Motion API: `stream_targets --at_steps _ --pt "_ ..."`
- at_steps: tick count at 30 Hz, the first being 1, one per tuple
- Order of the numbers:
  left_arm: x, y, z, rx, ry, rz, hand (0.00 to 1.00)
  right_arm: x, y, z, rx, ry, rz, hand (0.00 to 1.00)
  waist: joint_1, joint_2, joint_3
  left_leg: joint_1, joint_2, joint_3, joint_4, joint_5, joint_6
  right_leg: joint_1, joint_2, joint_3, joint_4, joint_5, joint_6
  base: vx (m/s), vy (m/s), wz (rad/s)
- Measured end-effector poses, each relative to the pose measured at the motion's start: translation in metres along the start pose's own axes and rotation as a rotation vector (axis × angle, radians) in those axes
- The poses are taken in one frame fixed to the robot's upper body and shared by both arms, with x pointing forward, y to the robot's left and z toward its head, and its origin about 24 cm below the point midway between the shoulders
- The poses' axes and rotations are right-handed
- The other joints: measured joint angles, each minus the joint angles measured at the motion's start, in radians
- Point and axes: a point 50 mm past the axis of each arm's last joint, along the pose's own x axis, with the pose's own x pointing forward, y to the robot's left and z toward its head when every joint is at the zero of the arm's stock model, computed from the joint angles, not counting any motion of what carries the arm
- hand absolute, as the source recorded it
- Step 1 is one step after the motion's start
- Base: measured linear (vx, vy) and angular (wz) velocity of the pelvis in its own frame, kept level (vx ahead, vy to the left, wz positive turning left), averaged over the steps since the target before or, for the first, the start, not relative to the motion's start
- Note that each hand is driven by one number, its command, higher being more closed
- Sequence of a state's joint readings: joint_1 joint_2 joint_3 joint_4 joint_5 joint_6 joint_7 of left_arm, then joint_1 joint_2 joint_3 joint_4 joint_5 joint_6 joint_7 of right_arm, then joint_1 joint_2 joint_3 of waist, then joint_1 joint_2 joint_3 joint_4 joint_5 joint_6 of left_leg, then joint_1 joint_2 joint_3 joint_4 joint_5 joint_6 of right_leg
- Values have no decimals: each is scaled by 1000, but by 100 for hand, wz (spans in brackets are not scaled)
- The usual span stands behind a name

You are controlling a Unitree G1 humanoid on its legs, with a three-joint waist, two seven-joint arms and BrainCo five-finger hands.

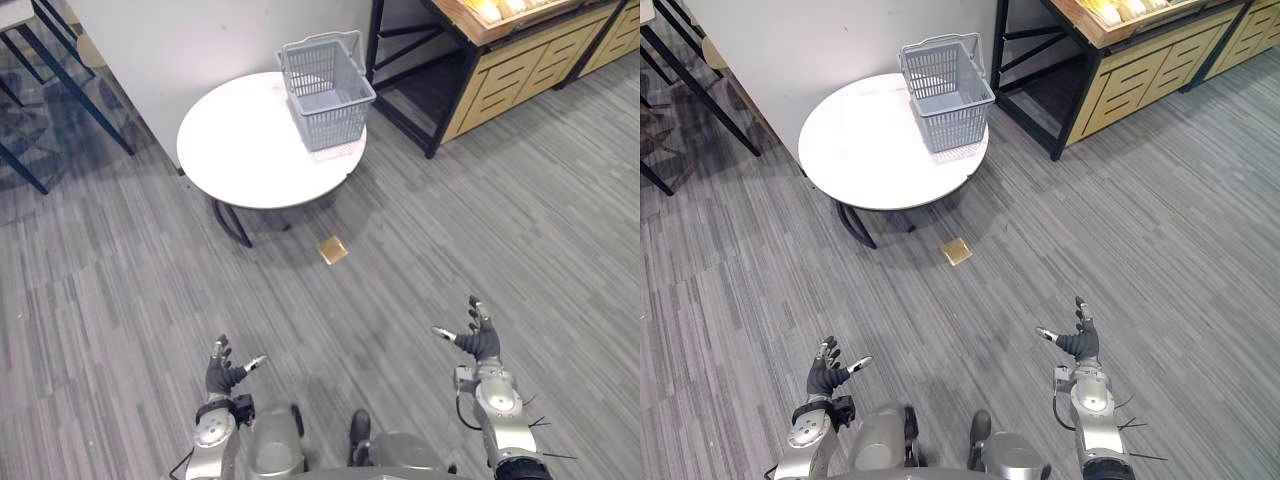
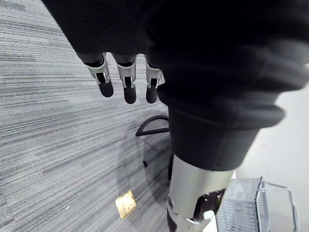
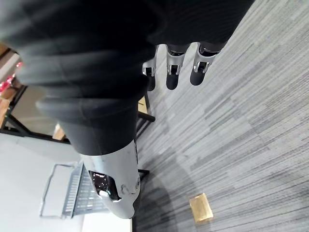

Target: Pick vegetable in the basket

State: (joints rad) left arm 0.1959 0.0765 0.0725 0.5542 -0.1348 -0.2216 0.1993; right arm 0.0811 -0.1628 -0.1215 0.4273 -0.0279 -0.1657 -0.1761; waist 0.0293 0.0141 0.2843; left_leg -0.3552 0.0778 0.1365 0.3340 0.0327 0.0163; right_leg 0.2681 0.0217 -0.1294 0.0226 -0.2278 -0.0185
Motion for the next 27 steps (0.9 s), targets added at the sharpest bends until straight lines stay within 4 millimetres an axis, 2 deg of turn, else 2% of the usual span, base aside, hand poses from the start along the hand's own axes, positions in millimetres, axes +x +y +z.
stream_targets --at_steps 1,2,4,5,6,7,9,10,11,13,14,15,16,17,18,19,20,21,22,23,25,27 --pt "0 2 -1 9 5 3 0 -1 4 -2 9 10 6 0 7 -24 -7 0 -21 10 15 -29 1 -1 -27 11 18 -15 9 505 163 -28" --pt "4 -1 5 5 -13 -5 0 -2 2 -4 6 14 1 0 -1 -34 -16 -2 -40 14 30 -68 35 -34 -64 20 95 -26 24 765 247 5" --pt "5 -5 8 10 -28 -18 0 -3 3 -6 -3 27 6 0 -5 -41 -16 30 -63 29 61 -139 47 -105 -100 53 316 -42 55 681 232 -3" --pt "4 -2 6 14 -21 -12 0 -3 6 -7 -6 30 15 0 -5 -47 -16 72 -75 42 64 -176 55 -162 -124 65 492 -25 107 454 161 -16" --pt "3 1 4 23 -14 -7 0 -4 11 -7 -13 36 33 0 -15 -53 -18 143 -94 49 56 -218 71 -247 -162 80 744 65 204 569 162 -3" --pt "3 0 5 33 -13 -10 0 -4 14 -8 -23 41 44 0 -18 -52 -19 199 -104 46 50 -248 77 -298 -186 76 892 57 193 695 160 12" --pt "6 1 8 55 -28 -18 0 -5 22 -6 -54 29 80 0 -21 -46 -25 330 -109 21 0 -278 86 -397 -201 39 1029 3 107 629 67 25" --pt "6 3 10 61 -33 -8 0 -4 27 0 -57 5 97 0 -30 -39 -30 393 -100 -1 -51 -278 86 -458 -194 3 1001 -22 71 545 -7 31" --pt "6 3 9 61 -33 -6 0 -3 30 4 -56 -13 103 0 -36 -35 -31 418 -92 -7 -73 -278 86 -491 -190 -17 973 -33 61 650 -49 37" --pt "6 2 8 62 -27 -6 0 0 34 22 -46 -89 113 0 -50 -21 -25 485 -59 -28 -105 -279 84 -588 -156 -40 776 -49 65 604 -125 38" --pt "6 2 7 66 -21 -8 0 1 36 31 -51 -129 117 0 -62 -18 -24 520 -40 -42 -111 -288 69 -617 -128 -31 606 -23 77 565 -164 42" --pt "6 3 5 68 -14 -5 0 1 36 35 -55 -149 117 0 -69 -16 -25 538 -30 -48 -112 -297 52 -614 -108 -23 491 23 76 602 -197 51" --pt "5 7 2 87 -4 0 0 -1 38 45 -62 -194 125 0 -67 -42 -39 581 -32 -60 -111 -336 -18 -595 -84 29 199 210 77 495 -173 40" --pt "4 9 -1 96 5 3 0 -2 39 49 -63 -213 132 0 -67 -58 -48 605 -41 -71 -105 -361 -54 -594 -87 58 157 342 69 640 -248 41" --pt "4 -2 -9 90 49 -14 0 2 35 57 -100 -253 129 0 -66 -2 -46 628 10 -109 -89 -384 -67 -591 -46 48 225 381 22 483 -199 31" --pt "4 -4 -9 95 48 -27 0 3 35 61 -108 -270 127 0 -68 9 -49 620 26 -118 -77 -370 -82 -590 -41 53 243 352 9 557 -224 41" --pt "4 -10 -9 114 39 -51 0 2 35 71 -116 -315 122 0 -70 19 -50 607 35 -151 -25 -336 -91 -592 -38 30 300 287 -2 497 -209 55" --pt "4 -12 -9 125 39 -59 0 0 36 78 -125 -352 115 0 -74 24 -53 560 48 -178 89 -293 -123 -571 -41 2 322 237 -12 483 -233 57" --pt "4 -13 -10 124 41 -60 0 -1 36 81 -131 -368 114 0 -72 25 -53 527 53 -184 166 -260 -133 -549 -41 -10 317 222 -17 542 -291 63" --pt "3 -14 -13 135 54 -63 0 -3 40 86 -149 -396 119 0 -68 27 -51 453 75 -182 339 -187 -155 -478 -39 -33 269 210 -26 419 -232 53" --pt "2 -14 -16 145 61 -65 0 -5 44 92 -167 -440 124 0 -53 28 -50 366 135 -106 524 -213 -118 -345 -25 -69 176 204 -36 414 -207 54" --pt "0 -12 -18 147 69 -63 0 -6 44 107 -199 -524 113 0 -34 27 -51 296 157 -29 533 -242 -72 -254 -23 -90 117 191 -44 316 -120 31"
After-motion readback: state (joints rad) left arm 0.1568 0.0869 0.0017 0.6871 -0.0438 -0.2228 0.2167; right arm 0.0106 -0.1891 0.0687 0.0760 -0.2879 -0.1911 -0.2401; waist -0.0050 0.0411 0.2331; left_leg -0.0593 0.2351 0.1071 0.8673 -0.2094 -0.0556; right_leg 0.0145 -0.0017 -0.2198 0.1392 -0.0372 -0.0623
